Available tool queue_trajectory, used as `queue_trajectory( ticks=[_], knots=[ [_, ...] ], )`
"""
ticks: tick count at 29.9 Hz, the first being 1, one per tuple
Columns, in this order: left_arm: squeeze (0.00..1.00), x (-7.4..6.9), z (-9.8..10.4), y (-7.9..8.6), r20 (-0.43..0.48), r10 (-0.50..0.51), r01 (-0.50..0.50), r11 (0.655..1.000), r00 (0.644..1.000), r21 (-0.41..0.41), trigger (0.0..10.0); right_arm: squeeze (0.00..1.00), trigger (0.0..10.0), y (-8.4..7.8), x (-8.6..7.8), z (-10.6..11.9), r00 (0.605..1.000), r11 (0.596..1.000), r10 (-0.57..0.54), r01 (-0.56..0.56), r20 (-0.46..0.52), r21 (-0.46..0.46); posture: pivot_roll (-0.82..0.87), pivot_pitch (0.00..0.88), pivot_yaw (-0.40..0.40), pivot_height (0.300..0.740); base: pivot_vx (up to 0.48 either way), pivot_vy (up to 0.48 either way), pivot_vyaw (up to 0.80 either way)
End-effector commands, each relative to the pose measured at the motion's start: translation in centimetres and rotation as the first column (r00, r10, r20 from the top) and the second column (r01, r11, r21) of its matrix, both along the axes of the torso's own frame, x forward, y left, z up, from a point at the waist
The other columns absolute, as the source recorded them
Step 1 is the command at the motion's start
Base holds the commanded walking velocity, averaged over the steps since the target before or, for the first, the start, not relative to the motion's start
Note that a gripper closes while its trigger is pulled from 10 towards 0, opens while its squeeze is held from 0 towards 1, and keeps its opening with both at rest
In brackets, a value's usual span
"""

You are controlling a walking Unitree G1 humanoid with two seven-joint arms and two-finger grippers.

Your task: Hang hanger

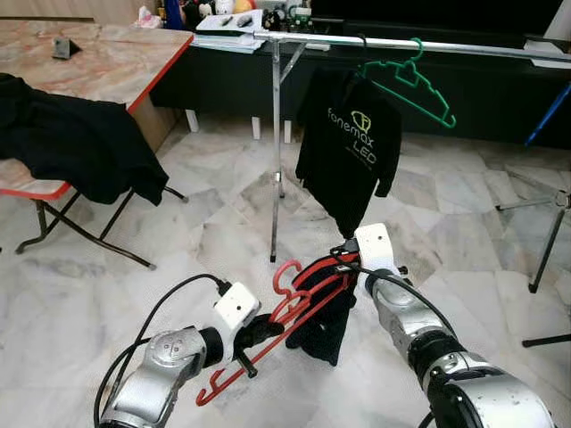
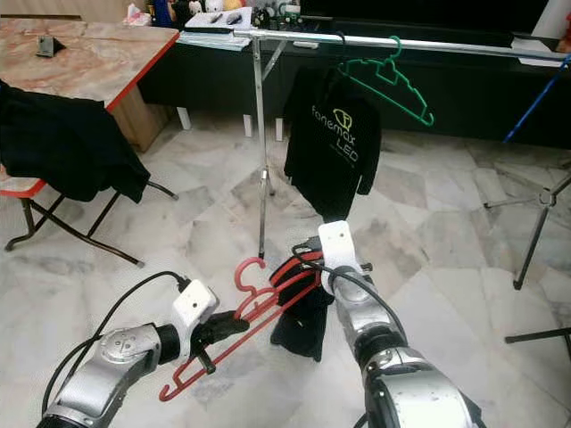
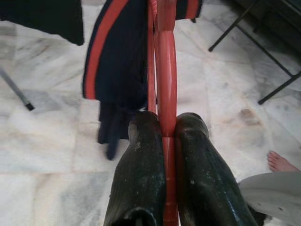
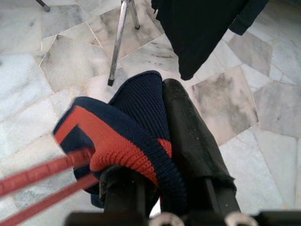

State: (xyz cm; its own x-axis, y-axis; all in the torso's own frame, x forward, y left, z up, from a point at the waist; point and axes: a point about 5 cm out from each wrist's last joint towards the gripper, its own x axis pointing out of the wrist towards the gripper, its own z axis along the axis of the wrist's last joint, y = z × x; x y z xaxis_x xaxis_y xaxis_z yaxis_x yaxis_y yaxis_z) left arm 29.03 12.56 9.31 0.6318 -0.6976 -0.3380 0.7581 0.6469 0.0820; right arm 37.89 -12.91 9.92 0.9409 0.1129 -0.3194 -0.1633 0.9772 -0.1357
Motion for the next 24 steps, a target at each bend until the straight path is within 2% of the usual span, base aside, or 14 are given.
queue_trajectory(
  ticks=[1,9,15,18,24],
  knots=[
    [0.00,0.8,0.4,0.9,0.038,0.063,-0.064,0.998,0.997,0.030,10.0,0.00,10.0,-0.2,-0.3,-0.6,0.999,0.999,-0.024,0.025,-0.025,0.032,0.06,0.157,-0.022,0.740,0.000,0.000,0.00],
    [0.00,1.0,0.0,1.5,0.032,0.102,-0.104,0.992,0.994,0.065,10.0,0.00,10.0,-0.7,-0.4,-0.8,0.998,0.998,-0.049,0.050,-0.032,0.036,0.06,0.164,-0.020,0.740,0.000,0.000,0.00],
    [0.00,0.7,-0.1,1.3,0.027,0.097,-0.098,0.994,0.995,0.041,10.0,0.00,10.0,-0.8,-0.5,-0.9,0.999,0.999,-0.038,0.039,-0.036,0.036,0.06,0.168,-0.021,0.740,0.000,0.000,0.00],
    [0.00,0.5,0.1,0.7,0.014,0.055,-0.055,0.998,0.998,0.007,10.0,0.00,10.0,0.1,-0.4,-0.6,0.999,0.999,0.033,-0.032,-0.027,0.028,0.06,0.172,-0.020,0.740,0.000,0.000,0.00],
    [0.00,0.1,0.3,0.2,-0.008,0.000,0.000,1.000,1.000,-0.029,10.0,0.00,10.0,0.2,-0.1,-0.1,0.999,0.999,0.029,-0.028,-0.015,0.041,0.06,0.173,-0.020,0.740,0.000,0.000,0.00]
  ],
)
